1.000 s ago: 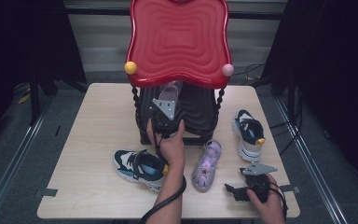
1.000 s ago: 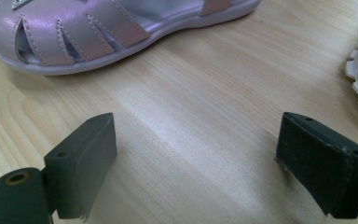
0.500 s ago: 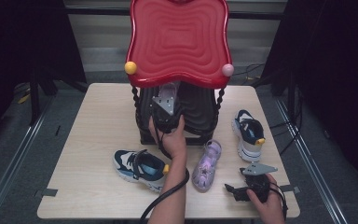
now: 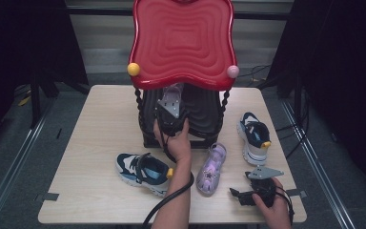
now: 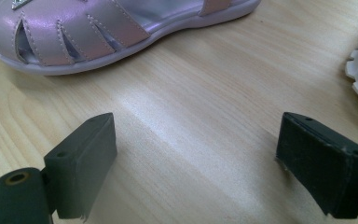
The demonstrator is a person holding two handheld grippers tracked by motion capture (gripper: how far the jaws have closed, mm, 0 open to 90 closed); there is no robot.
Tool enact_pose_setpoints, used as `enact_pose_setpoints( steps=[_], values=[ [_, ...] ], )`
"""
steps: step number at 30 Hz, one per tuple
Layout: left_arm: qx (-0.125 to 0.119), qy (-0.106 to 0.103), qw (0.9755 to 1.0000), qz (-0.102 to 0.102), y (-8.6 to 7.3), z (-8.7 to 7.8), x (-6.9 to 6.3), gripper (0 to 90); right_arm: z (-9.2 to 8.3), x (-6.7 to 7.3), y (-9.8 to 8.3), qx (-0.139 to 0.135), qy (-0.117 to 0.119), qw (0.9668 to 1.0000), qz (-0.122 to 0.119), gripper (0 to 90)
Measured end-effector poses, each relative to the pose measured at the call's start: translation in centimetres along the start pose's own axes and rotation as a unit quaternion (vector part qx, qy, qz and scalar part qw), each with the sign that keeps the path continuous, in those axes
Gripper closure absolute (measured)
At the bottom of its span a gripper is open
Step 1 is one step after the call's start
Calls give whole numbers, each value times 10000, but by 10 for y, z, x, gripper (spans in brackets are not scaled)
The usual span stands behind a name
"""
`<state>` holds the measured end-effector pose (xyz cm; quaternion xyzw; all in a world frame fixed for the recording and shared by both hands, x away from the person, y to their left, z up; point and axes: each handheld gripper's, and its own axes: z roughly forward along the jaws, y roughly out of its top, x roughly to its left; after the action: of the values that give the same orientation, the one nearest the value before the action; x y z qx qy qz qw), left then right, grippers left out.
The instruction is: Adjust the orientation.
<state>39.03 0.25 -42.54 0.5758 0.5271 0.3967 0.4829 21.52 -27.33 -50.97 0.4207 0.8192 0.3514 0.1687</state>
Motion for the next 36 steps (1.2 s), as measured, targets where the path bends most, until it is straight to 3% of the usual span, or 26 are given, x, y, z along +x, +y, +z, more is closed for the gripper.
enact_pose_setpoints(
  steps=[8, 25, 36],
  values=[
    [240, -16, 9997, 58, -4, 4, 0, 329, 0, 0, 0, -3, 7, 10000, -8, 114],
    [286, -224, 9993, -77, 4, 1, 5, 247, 0, 0, 0, -9, 15, 10000, -5, 114],
    [482, -423, 9979, -55, 6, -2, 5, 231, 0, 0, 0, -4, 7, 10000, -10, 114]
  ],
)
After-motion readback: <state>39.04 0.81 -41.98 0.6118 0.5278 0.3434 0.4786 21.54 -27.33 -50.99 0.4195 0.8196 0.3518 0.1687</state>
